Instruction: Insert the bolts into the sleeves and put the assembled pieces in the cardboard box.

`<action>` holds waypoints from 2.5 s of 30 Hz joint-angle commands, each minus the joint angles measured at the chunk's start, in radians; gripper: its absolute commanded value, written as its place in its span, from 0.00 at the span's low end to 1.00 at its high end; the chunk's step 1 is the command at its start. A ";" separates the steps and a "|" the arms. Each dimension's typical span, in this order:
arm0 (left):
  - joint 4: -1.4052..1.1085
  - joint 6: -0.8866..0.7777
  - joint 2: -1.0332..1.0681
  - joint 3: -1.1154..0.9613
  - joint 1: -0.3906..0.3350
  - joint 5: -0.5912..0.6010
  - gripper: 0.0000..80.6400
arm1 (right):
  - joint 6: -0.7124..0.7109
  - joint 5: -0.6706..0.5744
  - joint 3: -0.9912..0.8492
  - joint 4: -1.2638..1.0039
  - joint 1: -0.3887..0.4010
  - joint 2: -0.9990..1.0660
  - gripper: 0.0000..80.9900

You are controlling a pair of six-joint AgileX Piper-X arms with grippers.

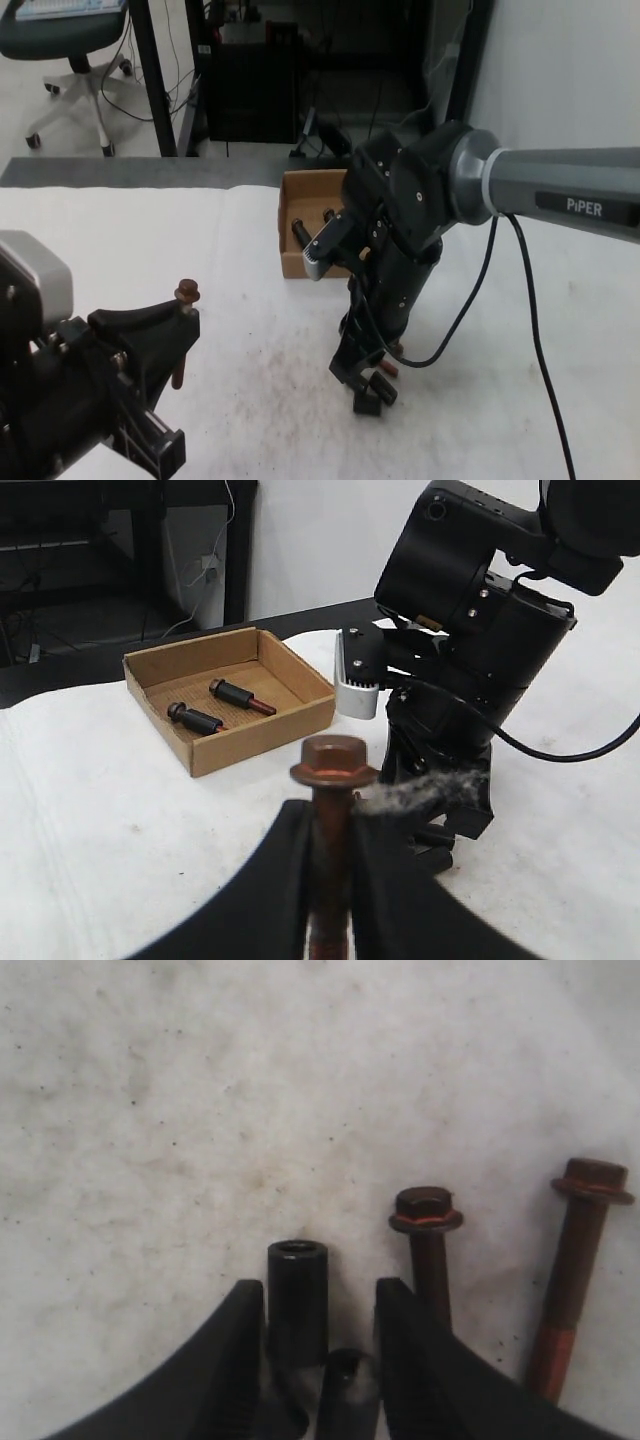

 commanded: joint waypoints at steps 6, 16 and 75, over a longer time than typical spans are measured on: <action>-0.010 0.001 -0.005 -0.001 0.001 -0.006 0.00 | -0.032 0.003 0.002 -0.013 0.030 0.003 0.44; -0.010 0.001 -0.005 0.000 0.001 -0.006 0.00 | -0.032 0.030 0.002 0.054 0.030 0.054 0.44; -0.650 -0.487 0.053 -0.001 0.001 0.117 0.00 | 0.317 -0.606 0.005 -0.435 -0.072 -0.471 0.01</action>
